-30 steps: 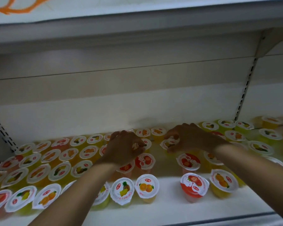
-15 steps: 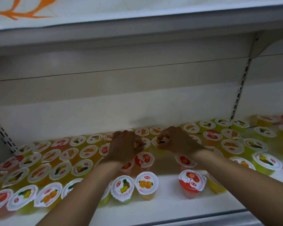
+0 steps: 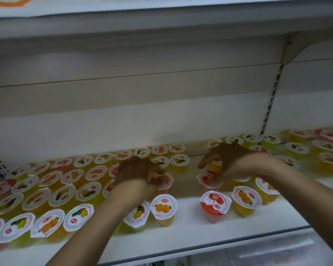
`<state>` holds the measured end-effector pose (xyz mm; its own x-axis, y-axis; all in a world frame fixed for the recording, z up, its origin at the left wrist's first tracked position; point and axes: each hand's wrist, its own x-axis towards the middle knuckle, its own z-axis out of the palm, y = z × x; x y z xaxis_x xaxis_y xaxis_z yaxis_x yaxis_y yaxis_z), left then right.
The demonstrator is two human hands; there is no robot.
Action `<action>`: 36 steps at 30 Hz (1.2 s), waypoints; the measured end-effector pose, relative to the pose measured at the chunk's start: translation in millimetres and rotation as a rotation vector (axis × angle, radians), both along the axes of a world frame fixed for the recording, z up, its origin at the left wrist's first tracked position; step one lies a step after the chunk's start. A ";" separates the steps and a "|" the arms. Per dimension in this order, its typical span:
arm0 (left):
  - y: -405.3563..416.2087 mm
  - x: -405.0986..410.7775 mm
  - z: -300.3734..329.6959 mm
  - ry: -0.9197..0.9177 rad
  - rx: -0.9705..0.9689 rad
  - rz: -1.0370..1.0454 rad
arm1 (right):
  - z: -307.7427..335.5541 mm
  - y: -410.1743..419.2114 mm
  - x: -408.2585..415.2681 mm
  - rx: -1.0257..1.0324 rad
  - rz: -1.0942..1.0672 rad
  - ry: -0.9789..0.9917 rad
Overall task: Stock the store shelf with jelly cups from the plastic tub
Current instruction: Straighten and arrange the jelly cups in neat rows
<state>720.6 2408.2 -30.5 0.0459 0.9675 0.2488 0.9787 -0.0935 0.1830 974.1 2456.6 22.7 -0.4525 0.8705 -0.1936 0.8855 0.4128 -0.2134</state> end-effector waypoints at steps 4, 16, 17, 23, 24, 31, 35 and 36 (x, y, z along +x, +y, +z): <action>-16.3 12.2 1.2 -0.023 0.001 -0.017 | -11.8 -10.3 2.2 0.012 0.010 0.007; -17.4 19.4 5.7 -0.077 -0.007 -0.010 | -32.0 -12.9 -39.5 0.067 0.007 0.253; -17.6 19.3 5.6 -0.082 -0.005 -0.008 | -33.5 -13.2 -43.0 0.075 -0.003 0.259; -17.0 20.7 1.0 -0.134 0.034 0.039 | -37.6 -15.8 -51.0 0.100 -0.016 0.298; -16.9 21.4 -0.1 -0.146 0.032 0.041 | -38.0 -16.1 -51.0 0.102 -0.018 0.300; -24.3 23.4 -1.6 -0.149 0.054 0.078 | -31.4 -28.7 -41.9 0.131 -0.031 0.320; -45.9 24.8 5.6 -0.262 0.089 0.016 | -18.1 -44.0 -12.1 0.160 0.060 0.289; -53.0 25.1 5.5 -0.318 0.065 -0.015 | -15.8 -49.0 -5.3 0.112 0.103 0.213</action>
